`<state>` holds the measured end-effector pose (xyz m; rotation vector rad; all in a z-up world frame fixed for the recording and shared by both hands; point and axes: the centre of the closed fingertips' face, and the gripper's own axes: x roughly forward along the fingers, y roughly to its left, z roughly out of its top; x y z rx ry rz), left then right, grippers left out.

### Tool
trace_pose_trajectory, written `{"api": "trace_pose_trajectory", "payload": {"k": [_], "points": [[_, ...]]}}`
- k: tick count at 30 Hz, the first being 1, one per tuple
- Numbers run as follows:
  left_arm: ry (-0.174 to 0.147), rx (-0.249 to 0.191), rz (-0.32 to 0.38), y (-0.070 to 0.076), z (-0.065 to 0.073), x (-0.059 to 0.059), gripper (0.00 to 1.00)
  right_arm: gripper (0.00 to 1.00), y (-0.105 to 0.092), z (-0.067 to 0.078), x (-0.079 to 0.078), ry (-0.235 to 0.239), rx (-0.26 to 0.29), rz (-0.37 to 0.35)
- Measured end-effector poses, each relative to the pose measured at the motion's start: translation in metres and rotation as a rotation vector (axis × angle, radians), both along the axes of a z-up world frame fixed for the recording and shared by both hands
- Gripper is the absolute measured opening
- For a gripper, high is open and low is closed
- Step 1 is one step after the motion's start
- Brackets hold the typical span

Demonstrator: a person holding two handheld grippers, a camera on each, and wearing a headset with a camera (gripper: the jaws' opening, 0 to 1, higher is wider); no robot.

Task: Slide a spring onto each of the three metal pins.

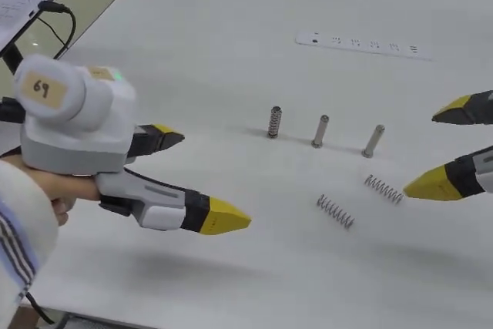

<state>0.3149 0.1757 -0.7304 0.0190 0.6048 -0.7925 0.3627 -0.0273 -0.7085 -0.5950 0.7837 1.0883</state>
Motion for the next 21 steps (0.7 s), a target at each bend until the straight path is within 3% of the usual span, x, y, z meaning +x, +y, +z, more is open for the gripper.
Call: {"api": "trace_pose_trajectory", "payload": {"k": [11, 18, 21], "points": [[0.015, 0.009, -0.012, 0.000, -0.004, -0.002, 0.97, 0.80, -0.007, -0.010, -0.003, 0.012, 0.110, -0.108], [0.022, 0.011, -0.025, -0.002, -0.005, -0.003, 0.97, 0.84, -0.016, -0.019, -0.004, 0.004, 0.174, -0.216], [0.023, 0.010, -0.026, -0.003, -0.006, -0.002, 0.97, 0.87, -0.013, -0.016, -0.005, -0.019, 0.257, -0.251]]}}
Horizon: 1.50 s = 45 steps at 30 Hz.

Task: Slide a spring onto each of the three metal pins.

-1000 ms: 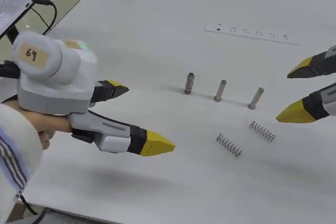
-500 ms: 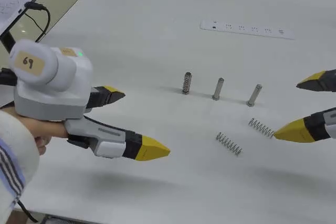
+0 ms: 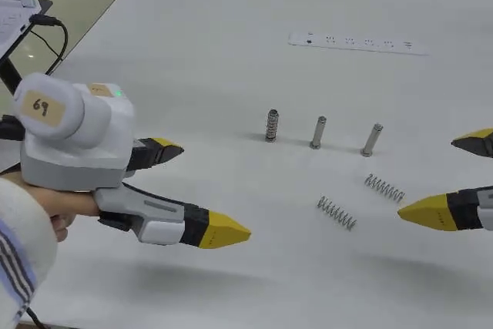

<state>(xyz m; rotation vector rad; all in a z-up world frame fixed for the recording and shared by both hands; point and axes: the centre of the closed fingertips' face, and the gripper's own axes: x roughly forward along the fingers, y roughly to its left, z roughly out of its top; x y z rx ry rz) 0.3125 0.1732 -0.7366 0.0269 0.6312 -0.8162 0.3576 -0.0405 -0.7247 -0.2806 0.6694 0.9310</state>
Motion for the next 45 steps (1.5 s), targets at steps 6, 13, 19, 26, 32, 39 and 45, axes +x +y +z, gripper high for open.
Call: {"api": "trace_pose_trajectory", "payload": {"k": [6, 13, 19, 26, 32, 39, 45], "points": [[0.008, -0.006, -0.002, -0.003, -0.004, -0.001, 0.97, 0.88, 0.002, 0.003, -0.005, -0.011, 0.083, -0.041], [0.015, -0.016, 0.019, 0.000, -0.006, 0.001, 0.96, 0.93, 0.002, 0.000, -0.008, -0.014, 0.105, -0.072], [0.013, -0.025, 0.032, 0.002, -0.006, 0.004, 0.96, 0.99, -0.002, -0.006, -0.010, -0.012, 0.111, -0.110], [0.021, -0.023, 0.006, -0.006, -0.009, 0.003, 0.96, 1.00, -0.005, -0.010, -0.012, -0.007, 0.124, -0.148], [0.032, -0.043, 0.004, -0.012, -0.012, 0.003, 0.95, 1.00, -0.004, -0.007, -0.015, -0.008, 0.150, -0.171], [0.031, -0.042, -0.004, -0.014, -0.012, 0.003, 0.95, 1.00, -0.007, -0.004, -0.015, -0.008, 0.159, -0.196], [0.028, -0.035, -0.017, -0.015, -0.011, 0.005, 0.95, 1.00, -0.007, -0.001, -0.016, -0.006, 0.176, -0.204]]}}
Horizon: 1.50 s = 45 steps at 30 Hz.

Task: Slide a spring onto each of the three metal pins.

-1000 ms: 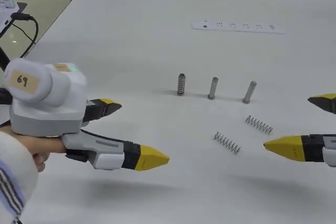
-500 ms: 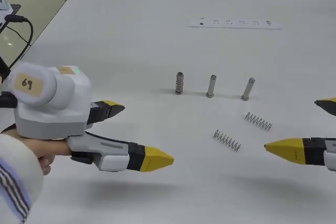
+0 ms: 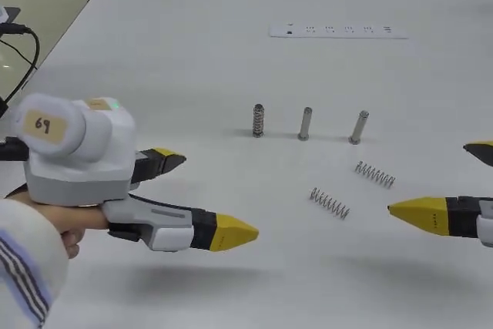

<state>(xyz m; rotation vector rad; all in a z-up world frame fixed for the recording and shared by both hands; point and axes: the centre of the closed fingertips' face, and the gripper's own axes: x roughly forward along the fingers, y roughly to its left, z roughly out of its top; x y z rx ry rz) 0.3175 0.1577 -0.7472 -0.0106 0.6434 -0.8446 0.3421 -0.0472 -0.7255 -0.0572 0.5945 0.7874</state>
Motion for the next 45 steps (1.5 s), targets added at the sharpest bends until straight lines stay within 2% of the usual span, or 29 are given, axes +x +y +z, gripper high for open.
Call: {"api": "trace_pose_trajectory", "payload": {"k": [4, 8, 12, 16, 22, 27, 28, 29, 30, 34, 37, 45], "points": [[0.008, 0.013, -0.029, -0.003, -0.001, 0.001, 0.93, 1.00, 0.001, 0.000, -0.002, 0.003, 0.002, 0.006], [0.004, 0.027, -0.054, -0.007, -0.001, 0.003, 0.92, 0.99, 0.002, 0.001, -0.003, 0.002, 0.005, 0.002], [-0.004, 0.041, -0.088, -0.014, 0.000, 0.007, 0.91, 0.99, 0.001, 0.001, -0.005, 0.000, 0.002, -0.001], [0.005, 0.055, -0.128, -0.022, -0.001, 0.009, 0.88, 0.99, 0.000, -0.001, -0.007, 0.001, -0.012, -0.003], [-0.004, 0.077, -0.193, -0.035, -0.002, 0.011, 0.85, 0.99, 0.000, -0.001, -0.010, 0.008, 0.009, -0.017], [-0.025, 0.110, -0.240, -0.044, -0.004, 0.015, 0.81, 0.99, 0.000, -0.003, -0.014, 0.015, 0.009, -0.018], [-0.034, 0.116, -0.252, -0.045, -0.004, 0.016, 0.80, 0.99, 0.000, -0.002, -0.014, 0.016, 0.011, -0.019], [-0.056, 0.129, -0.276, -0.047, -0.004, 0.018, 0.78, 0.99, 0.000, -0.002, -0.014, 0.016, 0.014, -0.021], [-0.062, 0.135, -0.284, -0.049, -0.004, 0.018, 0.76, 0.99, 0.000, -0.002, -0.014, 0.017, 0.014, -0.022], [-0.076, 0.132, -0.310, -0.059, -0.004, 0.022, 0.71, 0.99, -0.002, -0.004, -0.016, 0.023, 0.010, -0.023], [-0.080, 0.131, -0.329, -0.066, -0.004, 0.023, 0.70, 0.99, -0.002, -0.005, -0.017, 0.026, 0.014, -0.027], [-0.080, 0.182, -0.422, -0.085, -0.015, 0.022, 0.64, 0.98, -0.005, -0.008, -0.019, 0.040, 0.007, -0.026]]}}
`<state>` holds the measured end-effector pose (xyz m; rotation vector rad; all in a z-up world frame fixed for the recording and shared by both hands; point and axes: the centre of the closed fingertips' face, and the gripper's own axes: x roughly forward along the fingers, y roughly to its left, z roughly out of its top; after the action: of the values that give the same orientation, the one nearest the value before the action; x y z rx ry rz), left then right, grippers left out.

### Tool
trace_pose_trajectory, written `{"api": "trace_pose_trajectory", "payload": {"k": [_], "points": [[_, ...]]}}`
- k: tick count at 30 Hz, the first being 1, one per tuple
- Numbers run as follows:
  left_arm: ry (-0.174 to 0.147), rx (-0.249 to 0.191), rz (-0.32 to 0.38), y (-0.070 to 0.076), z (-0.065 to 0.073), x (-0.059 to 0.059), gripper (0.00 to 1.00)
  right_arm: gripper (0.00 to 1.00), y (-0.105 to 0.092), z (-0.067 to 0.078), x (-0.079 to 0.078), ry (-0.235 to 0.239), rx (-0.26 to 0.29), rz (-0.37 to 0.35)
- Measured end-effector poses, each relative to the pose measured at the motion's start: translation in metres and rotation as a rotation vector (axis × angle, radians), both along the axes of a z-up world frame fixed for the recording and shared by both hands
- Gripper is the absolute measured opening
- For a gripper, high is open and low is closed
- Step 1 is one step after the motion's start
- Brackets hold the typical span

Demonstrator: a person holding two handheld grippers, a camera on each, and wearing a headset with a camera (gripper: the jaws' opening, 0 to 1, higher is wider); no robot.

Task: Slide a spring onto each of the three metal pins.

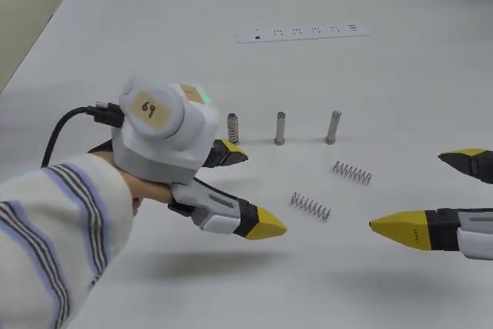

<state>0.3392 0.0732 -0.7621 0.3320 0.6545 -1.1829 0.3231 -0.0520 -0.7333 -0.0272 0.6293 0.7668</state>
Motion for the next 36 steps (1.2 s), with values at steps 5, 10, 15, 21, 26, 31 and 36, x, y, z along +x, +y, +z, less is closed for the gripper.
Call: {"api": "trace_pose_trajectory", "payload": {"k": [5, 10, 15, 21, 26, 31, 36], "points": [[0.003, 0.031, -0.067, -0.011, -0.008, -0.003, 0.61, 0.98, -0.002, -0.002, -0.001, 0.009, -0.006, -0.002], [0.000, 0.053, -0.122, -0.020, -0.013, -0.002, 0.56, 0.98, -0.002, 0.000, -0.002, 0.005, 0.000, -0.004], [-0.017, 0.069, -0.166, -0.027, -0.016, -0.002, 0.46, 0.97, 0.001, -0.001, -0.003, 0.006, 0.003, -0.003], [-0.020, 0.101, -0.216, -0.035, -0.023, -0.003, 0.38, 0.96, 0.003, -0.004, -0.006, 0.016, 0.004, 0.002], [-0.001, 0.097, -0.244, -0.042, -0.024, -0.003, 0.37, 0.97, 0.002, -0.003, -0.007, 0.013, 0.013, -0.010], [0.005, 0.137, -0.301, -0.046, -0.033, -0.005, 0.30, 0.97, 0.003, -0.003, -0.007, 0.013, 0.018, -0.012], [0.001, 0.151, -0.321, -0.050, -0.035, -0.002, 0.27, 0.98, 0.001, -0.005, -0.009, 0.021, 0.012, -0.015]]}}
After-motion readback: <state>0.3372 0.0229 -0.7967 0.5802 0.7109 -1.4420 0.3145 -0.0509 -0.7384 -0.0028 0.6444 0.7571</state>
